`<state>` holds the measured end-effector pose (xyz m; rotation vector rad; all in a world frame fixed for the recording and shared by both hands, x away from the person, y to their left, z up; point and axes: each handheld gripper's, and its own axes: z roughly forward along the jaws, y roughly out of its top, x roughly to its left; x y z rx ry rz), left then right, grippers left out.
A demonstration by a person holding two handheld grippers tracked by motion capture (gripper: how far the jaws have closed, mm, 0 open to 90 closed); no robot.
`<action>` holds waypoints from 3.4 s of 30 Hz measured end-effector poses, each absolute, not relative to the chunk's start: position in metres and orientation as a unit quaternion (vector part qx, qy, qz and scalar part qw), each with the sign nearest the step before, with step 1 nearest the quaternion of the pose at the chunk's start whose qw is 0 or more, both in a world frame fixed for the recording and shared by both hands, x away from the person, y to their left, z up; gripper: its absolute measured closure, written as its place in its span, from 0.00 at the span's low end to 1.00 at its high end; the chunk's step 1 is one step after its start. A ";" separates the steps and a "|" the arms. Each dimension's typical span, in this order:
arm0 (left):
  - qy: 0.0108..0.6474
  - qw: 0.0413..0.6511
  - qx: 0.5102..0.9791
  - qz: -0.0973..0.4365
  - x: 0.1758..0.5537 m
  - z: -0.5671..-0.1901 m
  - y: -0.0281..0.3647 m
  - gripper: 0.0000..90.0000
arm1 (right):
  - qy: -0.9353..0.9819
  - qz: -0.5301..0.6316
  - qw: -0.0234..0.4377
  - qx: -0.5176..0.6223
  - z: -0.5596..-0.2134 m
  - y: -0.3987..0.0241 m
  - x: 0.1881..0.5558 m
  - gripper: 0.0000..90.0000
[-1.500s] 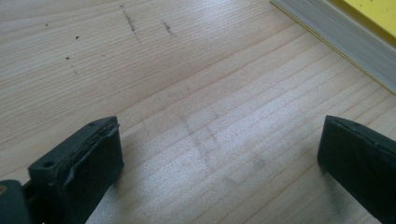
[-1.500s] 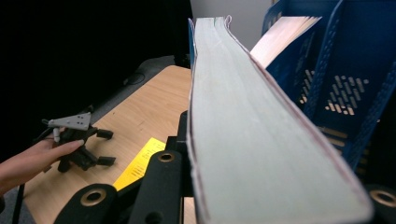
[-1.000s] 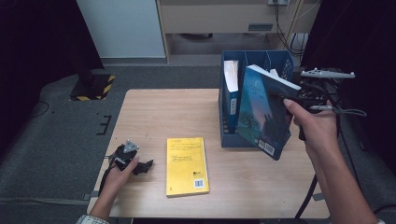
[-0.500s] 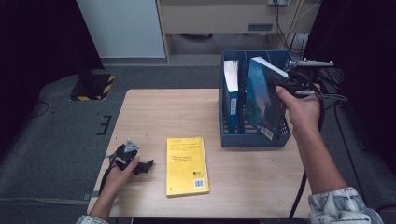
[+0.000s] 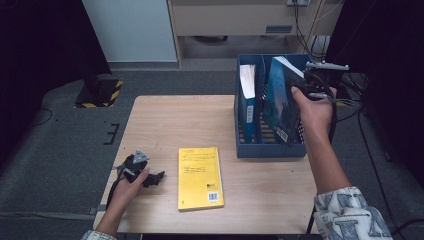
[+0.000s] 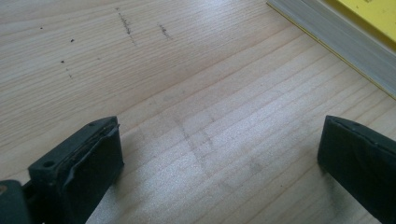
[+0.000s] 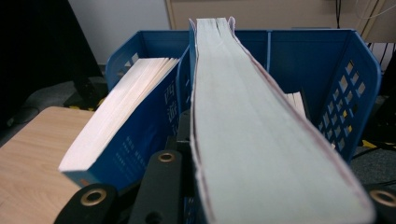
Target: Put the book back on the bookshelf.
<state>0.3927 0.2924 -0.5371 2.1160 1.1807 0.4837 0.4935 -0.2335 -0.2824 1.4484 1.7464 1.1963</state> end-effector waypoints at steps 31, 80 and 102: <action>0.451 0.329 0.809 0.185 0.393 -0.537 0.292 0.00 | 0.643 0.427 0.293 0.564 -0.330 -0.205 0.544 0.82; 0.450 0.329 0.809 0.185 0.393 -0.537 0.292 0.00 | 0.638 0.418 0.293 0.576 -0.355 -0.215 0.538 0.82; 0.451 0.329 0.809 0.184 0.393 -0.537 0.291 0.00 | 0.661 0.396 0.273 0.575 -0.357 -0.218 0.511 0.81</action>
